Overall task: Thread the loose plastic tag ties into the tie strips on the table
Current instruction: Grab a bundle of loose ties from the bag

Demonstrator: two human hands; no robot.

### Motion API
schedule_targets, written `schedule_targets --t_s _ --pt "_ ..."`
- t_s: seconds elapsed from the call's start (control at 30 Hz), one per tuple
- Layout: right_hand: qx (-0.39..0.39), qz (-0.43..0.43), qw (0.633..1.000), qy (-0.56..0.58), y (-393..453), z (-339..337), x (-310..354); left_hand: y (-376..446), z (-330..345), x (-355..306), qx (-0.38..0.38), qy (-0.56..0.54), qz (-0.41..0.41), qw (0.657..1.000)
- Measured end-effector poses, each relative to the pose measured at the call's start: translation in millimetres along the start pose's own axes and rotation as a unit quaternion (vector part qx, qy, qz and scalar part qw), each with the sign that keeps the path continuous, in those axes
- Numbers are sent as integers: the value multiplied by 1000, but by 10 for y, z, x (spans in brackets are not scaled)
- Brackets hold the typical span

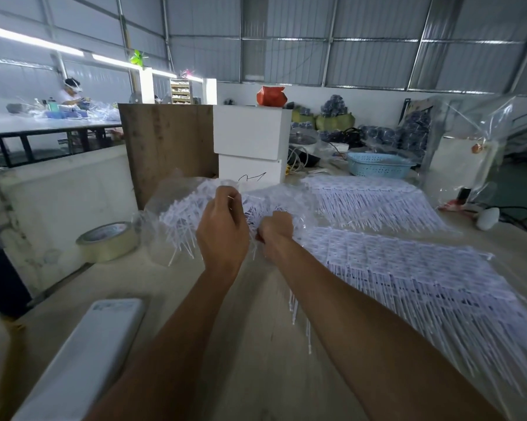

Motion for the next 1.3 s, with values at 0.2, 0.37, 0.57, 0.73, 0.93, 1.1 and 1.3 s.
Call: schedule_targets --t_s 0.2,0.37,0.57,0.73,0.93,1.1,1.3 --pt "-5 41 999 9 178 -68 -5 -48 -6 -63 13 -6 27 1000" --pt "59 45 996 57 -7 63 117 -36 -72 -110 -11 4 50 999" --pt "134 -16 990 -36 -469 40 89 52 -215 165 -71 25 -21 997" --pt "243 -108 964 -21 -1105 -244 -59 36 -225 245 -76 15 -40 996" --pt "245 -252 935 -54 -1177 -1200 -221 -113 -132 -340 -32 -63 92 993" --pt "124 -296 940 -112 -542 -2386 -328 -625 351 -915 232 -52 215 947" --pt "3 -335 901 -276 219 -3418 -561 -1277 748 -1176 448 -61 211 867"
Point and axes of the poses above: each hand's wrist, its own y-axis towards the middle knuckle, its own z-axis out of the palm, x = y × z, the point moved 8 cm from there along y, towards the middle knuckle, and after that the axes turned 15 degrees about -x, right-handed, at the moved point
